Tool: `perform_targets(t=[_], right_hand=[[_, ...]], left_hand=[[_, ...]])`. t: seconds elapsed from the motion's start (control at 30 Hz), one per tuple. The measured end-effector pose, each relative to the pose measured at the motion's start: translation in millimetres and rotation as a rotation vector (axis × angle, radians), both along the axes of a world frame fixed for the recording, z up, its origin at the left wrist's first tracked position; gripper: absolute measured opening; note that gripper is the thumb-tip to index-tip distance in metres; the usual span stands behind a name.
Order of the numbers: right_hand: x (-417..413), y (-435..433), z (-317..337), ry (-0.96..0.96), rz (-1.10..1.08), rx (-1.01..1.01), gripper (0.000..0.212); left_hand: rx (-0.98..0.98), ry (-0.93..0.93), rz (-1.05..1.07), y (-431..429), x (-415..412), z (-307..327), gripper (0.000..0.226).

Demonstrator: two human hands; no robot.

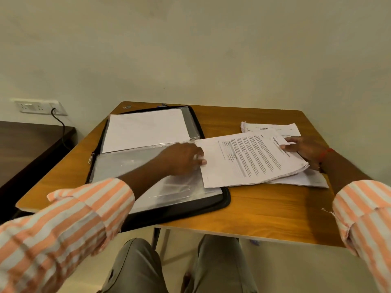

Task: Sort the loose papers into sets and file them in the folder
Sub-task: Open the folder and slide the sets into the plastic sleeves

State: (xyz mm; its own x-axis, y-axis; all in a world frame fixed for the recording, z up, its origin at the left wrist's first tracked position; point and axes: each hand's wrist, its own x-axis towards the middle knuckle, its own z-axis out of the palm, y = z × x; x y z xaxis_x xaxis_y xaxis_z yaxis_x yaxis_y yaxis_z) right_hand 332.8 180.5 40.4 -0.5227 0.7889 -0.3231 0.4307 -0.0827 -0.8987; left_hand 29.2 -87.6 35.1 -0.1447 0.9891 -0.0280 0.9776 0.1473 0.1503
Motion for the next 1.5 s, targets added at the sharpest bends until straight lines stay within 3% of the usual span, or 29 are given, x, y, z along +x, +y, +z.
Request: perform_targets(t=[0.07,0.23,0.4,0.57,0.77,1.03,1.17,1.5], right_hand=[[-4.4,-2.6,-3.0,-0.077,0.019,0.134,0.043],[-17.2,-10.7,-3.9,-0.166,0.106,0.33,0.038],[-30.0,-18.5,-11.8,-0.117,0.032,0.351,0.037],[-51.6,-33.6,-19.3,-0.001,0.11,0.17,0.03],[-53.4,-29.7,-25.3,-0.065,-0.023,0.292,0.023],[-87.5,-60.7,-28.5,-0.017,0.075,0.211,0.02],[-95.3,-67.4,-24.0,0.002,0.03,0.259,0.019],[-123.0,-105.6,-23.8,-0.005,0.166,0.255,0.013]], left_hand=[[-0.056,0.087,-0.019,-12.9,12.3,-15.3,0.062],[-0.047,0.015,0.013,-21.2,26.7,-38.1,0.084],[-0.012,-0.017,0.02,-18.8,30.1,-45.3,0.086],[-0.001,-0.059,0.035,-23.4,33.2,-47.0,0.084],[0.054,0.054,0.166,-41.9,23.5,-39.7,0.085],[0.034,-0.046,0.229,-53.6,29.4,-54.5,0.091],[0.029,-0.068,0.222,-54.3,32.7,-52.5,0.09],[0.064,-0.057,0.24,-60.2,33.9,-59.0,0.089]])
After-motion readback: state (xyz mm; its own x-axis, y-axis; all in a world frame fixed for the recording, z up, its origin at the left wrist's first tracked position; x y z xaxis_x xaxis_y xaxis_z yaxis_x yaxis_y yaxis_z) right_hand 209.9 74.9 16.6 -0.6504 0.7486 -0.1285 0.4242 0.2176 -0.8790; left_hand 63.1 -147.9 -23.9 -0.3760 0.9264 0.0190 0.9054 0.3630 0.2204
